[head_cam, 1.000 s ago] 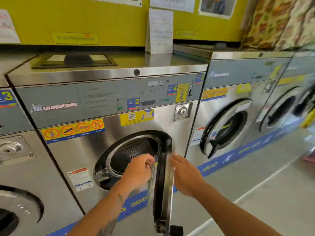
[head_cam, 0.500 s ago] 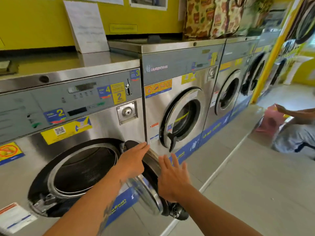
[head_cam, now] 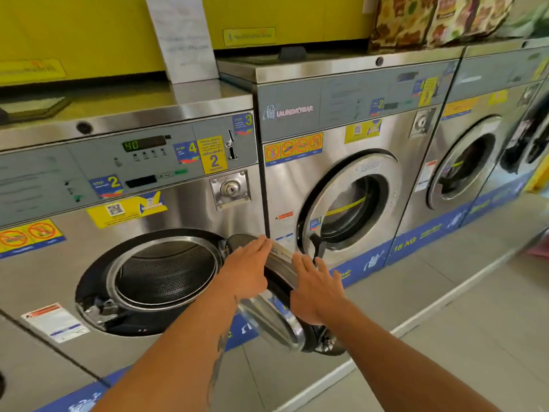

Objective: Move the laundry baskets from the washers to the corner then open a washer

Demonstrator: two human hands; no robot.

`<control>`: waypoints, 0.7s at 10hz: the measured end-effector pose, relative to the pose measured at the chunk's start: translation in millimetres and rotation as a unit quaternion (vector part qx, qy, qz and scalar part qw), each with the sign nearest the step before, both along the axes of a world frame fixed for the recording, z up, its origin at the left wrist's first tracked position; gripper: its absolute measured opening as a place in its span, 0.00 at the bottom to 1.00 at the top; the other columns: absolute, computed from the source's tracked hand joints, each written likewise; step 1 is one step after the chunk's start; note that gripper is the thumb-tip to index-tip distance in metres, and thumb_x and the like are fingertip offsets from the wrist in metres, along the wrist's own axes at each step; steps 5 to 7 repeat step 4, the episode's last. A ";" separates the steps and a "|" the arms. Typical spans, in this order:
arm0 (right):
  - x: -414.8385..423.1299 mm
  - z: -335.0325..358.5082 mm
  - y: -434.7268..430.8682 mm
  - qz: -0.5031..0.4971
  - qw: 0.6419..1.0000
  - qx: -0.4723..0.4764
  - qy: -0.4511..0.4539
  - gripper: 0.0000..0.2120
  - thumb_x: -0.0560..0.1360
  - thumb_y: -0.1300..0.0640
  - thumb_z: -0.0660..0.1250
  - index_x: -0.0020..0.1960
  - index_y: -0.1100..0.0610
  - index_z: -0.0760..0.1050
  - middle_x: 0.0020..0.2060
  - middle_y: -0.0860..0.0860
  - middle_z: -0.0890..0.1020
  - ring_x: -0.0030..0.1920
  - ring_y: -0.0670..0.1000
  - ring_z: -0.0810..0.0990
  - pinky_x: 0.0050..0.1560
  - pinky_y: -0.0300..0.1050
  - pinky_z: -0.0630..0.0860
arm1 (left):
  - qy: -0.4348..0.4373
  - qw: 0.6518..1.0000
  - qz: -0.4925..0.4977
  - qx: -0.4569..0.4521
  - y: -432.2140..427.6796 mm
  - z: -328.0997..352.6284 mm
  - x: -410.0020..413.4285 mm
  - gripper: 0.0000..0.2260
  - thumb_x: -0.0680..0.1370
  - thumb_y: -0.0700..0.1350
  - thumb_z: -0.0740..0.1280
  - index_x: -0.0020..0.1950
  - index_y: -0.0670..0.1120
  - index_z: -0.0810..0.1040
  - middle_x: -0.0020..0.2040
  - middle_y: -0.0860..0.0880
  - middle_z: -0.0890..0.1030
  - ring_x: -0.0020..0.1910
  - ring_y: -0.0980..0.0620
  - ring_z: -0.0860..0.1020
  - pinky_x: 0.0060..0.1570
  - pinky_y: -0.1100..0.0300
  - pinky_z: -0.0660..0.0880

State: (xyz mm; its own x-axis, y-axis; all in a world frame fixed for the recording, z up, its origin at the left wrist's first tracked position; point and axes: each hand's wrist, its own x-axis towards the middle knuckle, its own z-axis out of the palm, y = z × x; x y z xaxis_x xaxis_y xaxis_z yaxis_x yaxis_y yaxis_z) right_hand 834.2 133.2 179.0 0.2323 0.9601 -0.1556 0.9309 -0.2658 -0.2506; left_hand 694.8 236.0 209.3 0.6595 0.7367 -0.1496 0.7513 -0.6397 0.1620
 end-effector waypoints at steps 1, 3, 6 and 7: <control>5.3 6.9 -0.2 0.011 1.000 0.013 0.023 0.33 0.73 0.51 0.57 0.76 0.54 0.51 0.75 0.50 0.61 0.73 0.59 0.59 0.68 0.66 0.63 | 0.005 1.000 0.006 0.028 -13.6 -2.1 -16.6 0.37 0.75 0.40 0.63 0.81 0.47 0.48 0.81 0.50 0.48 0.79 0.48 0.53 0.76 0.54 0.53; -16.9 53.9 12.9 0.046 0.995 0.056 0.075 0.24 0.74 0.51 0.56 0.69 0.56 0.67 0.67 0.55 0.73 0.67 0.62 0.71 0.65 0.58 0.70 | 0.030 0.993 0.113 0.026 -42.6 14.4 -107.5 0.33 0.76 0.42 0.61 0.80 0.45 0.52 0.81 0.48 0.52 0.79 0.49 0.54 0.76 0.52 0.54; -60.1 87.2 8.3 0.078 0.990 0.044 0.111 0.24 0.78 0.50 0.57 0.72 0.58 0.66 0.71 0.58 0.70 0.69 0.61 0.69 0.69 0.54 0.66 | 0.000 0.974 0.228 0.011 -61.2 29.6 -173.7 0.30 0.74 0.44 0.63 0.76 0.46 0.62 0.76 0.45 0.65 0.73 0.43 0.67 0.71 0.48 0.65; -60.1 87.2 8.3 0.078 0.990 0.044 0.111 0.24 0.78 0.50 0.57 0.72 0.58 0.66 0.71 0.58 0.70 0.69 0.61 0.69 0.69 0.54 0.66 | 0.000 0.974 0.228 0.011 -61.2 29.6 -173.7 0.30 0.74 0.44 0.63 0.76 0.46 0.62 0.76 0.45 0.65 0.73 0.43 0.67 0.71 0.48 0.65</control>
